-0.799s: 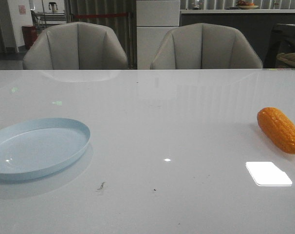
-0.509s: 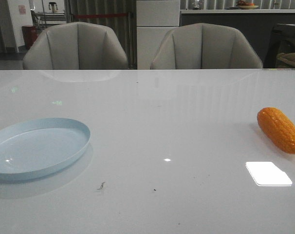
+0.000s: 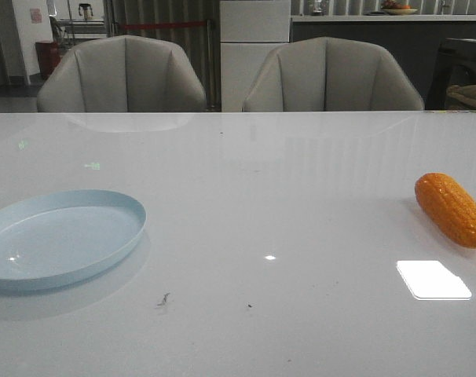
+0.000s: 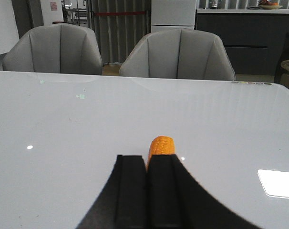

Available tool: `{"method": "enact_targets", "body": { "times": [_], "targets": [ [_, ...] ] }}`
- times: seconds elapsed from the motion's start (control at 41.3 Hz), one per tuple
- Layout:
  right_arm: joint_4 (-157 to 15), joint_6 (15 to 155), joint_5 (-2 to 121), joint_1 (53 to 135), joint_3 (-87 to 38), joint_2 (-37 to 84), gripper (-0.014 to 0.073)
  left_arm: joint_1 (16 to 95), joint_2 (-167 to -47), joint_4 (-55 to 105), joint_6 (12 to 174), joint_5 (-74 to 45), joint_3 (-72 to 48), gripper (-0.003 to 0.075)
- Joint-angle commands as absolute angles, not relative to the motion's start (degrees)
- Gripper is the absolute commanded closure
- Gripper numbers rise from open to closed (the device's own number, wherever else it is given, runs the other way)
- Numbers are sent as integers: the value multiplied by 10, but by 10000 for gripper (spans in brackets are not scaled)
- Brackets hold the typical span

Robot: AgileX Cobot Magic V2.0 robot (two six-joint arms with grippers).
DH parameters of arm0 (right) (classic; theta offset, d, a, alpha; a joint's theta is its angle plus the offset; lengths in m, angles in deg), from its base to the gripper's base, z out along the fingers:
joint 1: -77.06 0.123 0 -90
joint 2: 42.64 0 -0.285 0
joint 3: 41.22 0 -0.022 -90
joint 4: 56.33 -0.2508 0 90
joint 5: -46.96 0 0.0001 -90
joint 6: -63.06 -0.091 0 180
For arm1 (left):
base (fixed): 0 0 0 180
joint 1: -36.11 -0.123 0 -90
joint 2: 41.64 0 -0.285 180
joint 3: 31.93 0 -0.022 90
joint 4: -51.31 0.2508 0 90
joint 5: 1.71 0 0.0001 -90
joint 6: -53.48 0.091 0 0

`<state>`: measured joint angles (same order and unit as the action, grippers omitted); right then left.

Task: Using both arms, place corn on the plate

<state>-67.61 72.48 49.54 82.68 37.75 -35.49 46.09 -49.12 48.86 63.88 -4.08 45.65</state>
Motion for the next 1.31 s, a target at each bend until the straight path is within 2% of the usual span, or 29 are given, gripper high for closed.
{"method": "enact_targets", "body": {
  "times": [0.0,0.242,0.46,0.727,1.042,1.284],
  "targets": [
    [-675,726,445,826,364,-368,536,461,-481,488,637,12,477,631],
    [-675,726,442,826,364,-368,536,461,-481,488,637,55,477,631],
    [-676,726,392,826,352,-368,536,461,-482,488,637,102,456,631],
    [-690,726,483,826,234,-345,536,461,-531,534,638,42,342,631],
    [-691,726,492,826,38,-122,536,461,-754,542,638,32,137,631],
    [-691,726,479,826,-27,63,536,461,-916,542,638,29,45,631]
  ]
}}
